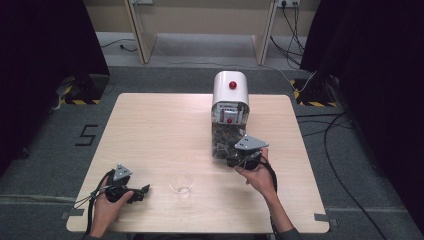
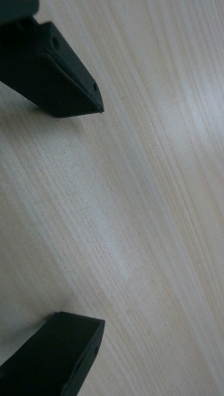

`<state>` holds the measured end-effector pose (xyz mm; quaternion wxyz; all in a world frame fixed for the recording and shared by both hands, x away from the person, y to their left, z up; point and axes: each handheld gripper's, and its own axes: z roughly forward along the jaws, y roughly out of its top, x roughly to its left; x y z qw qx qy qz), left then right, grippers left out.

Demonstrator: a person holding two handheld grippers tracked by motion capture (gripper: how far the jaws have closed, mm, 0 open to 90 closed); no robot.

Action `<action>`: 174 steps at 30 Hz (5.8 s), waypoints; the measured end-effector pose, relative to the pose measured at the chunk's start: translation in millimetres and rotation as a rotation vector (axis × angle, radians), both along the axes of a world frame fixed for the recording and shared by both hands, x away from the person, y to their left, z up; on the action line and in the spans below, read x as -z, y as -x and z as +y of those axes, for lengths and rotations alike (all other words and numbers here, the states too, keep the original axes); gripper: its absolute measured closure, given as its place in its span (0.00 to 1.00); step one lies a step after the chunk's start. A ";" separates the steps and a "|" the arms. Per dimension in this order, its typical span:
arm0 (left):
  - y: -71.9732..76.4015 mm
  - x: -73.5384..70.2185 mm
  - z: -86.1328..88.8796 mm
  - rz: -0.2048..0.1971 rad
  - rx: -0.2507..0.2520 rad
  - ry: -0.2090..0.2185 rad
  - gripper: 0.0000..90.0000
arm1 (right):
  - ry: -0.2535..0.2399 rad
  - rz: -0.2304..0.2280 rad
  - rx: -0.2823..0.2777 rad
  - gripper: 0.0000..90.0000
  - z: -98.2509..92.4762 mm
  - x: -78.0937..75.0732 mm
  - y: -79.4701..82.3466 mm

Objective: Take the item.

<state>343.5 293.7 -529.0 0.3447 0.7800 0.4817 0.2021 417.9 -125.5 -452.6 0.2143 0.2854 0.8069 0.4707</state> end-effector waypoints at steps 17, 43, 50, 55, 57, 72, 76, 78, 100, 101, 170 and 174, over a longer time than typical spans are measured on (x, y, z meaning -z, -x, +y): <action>0.0 0.0 0.0 0.000 0.000 0.000 0.00 | 0.055 0.026 0.014 0.60 20.8 17.6 -19.2; 0.0 0.0 0.0 0.000 0.000 -0.001 0.00 | 0.056 -0.010 0.020 0.92 14.3 14.9 -16.0; 0.0 0.0 0.0 0.000 0.000 0.000 0.00 | 0.011 -0.047 0.023 0.92 7.8 0.5 -10.9; 0.0 0.0 0.0 0.000 0.000 0.000 0.00 | 0.016 -0.068 0.018 0.95 5.6 -4.7 -8.6; 0.0 0.0 0.0 0.000 0.000 0.000 0.00 | 0.018 -0.074 0.017 0.96 5.3 -6.1 -7.9; 0.0 0.0 0.0 0.000 0.000 0.000 0.00 | -0.008 -0.104 0.015 0.97 1.7 -13.9 -3.9; 0.0 0.0 0.0 0.000 0.000 0.000 0.00 | -0.016 -0.117 0.004 0.97 3.7 -18.6 -0.1; 0.0 0.0 0.0 0.000 0.000 0.000 0.00 | -0.022 -0.125 -0.007 0.97 4.8 -21.4 2.1; 0.0 0.0 0.0 0.000 0.000 0.000 0.00 | -0.088 -0.143 -0.198 0.97 43.4 -38.5 39.1; 0.0 0.0 0.0 0.000 0.000 0.000 0.00 | -0.089 -0.143 -0.206 0.97 45.3 -38.2 40.2; 0.0 0.0 0.0 0.000 0.000 0.000 0.00 | -0.036 -0.028 -0.439 0.76 104.9 -6.9 70.7; 0.0 0.0 0.0 0.000 0.000 0.000 0.00 | -0.033 -0.037 -0.429 0.73 102.1 -11.0 70.3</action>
